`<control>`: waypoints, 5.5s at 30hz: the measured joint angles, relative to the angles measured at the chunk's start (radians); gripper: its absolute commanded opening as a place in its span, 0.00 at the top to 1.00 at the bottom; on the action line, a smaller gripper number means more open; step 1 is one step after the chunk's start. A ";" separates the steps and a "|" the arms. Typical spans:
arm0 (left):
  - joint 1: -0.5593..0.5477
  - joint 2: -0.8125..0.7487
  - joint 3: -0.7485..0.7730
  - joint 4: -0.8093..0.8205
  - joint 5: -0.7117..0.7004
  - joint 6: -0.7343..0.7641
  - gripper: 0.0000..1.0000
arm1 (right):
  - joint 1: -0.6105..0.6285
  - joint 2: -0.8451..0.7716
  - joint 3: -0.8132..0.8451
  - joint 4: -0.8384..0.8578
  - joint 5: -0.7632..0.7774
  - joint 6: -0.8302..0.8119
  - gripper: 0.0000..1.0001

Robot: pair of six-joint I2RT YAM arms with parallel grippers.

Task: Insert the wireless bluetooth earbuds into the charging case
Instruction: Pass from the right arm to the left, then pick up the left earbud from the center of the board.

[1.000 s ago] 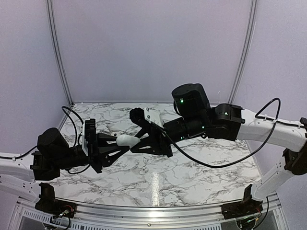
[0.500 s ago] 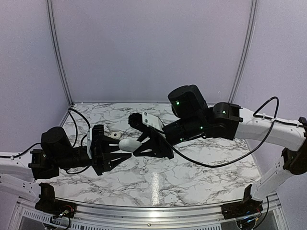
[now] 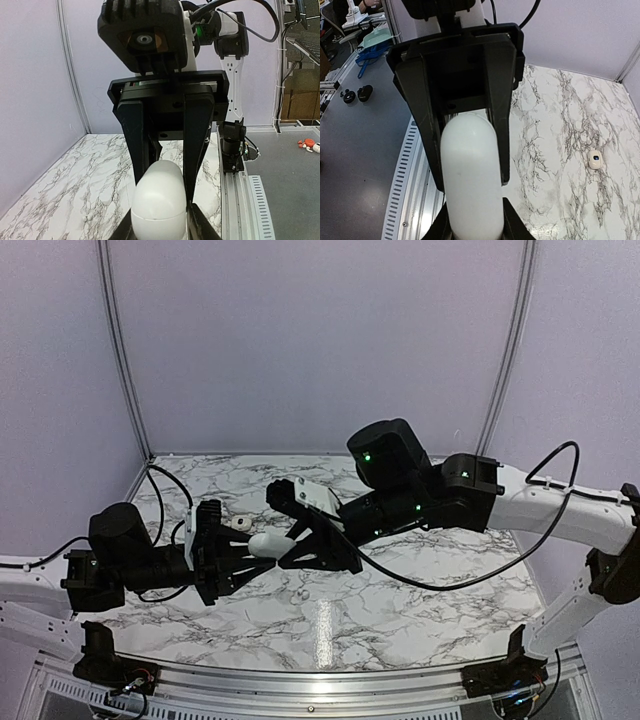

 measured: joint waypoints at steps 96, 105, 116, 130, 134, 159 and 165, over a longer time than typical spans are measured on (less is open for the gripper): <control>0.022 -0.069 -0.031 -0.025 0.053 0.024 1.00 | -0.062 0.004 0.019 0.095 -0.077 0.119 0.50; 0.019 -0.069 -0.036 -0.021 0.055 0.020 1.00 | -0.085 0.004 0.019 0.121 -0.076 0.141 0.48; 0.027 -0.069 -0.068 -0.022 0.002 -0.010 1.00 | -0.091 -0.030 0.019 0.172 -0.142 0.134 0.31; 0.046 -0.143 -0.183 0.009 -0.011 -0.032 1.00 | -0.262 -0.137 -0.115 0.352 -0.139 0.287 0.41; 0.047 -0.180 -0.214 0.021 -0.009 -0.031 1.00 | -0.326 -0.127 -0.148 0.357 -0.061 0.357 0.51; 0.047 -0.225 -0.259 0.032 0.060 -0.002 1.00 | -0.333 0.238 -0.375 0.365 0.040 0.196 0.65; 0.047 -0.244 -0.268 0.032 0.114 0.024 1.00 | -0.320 0.301 -0.377 0.397 0.051 0.181 0.65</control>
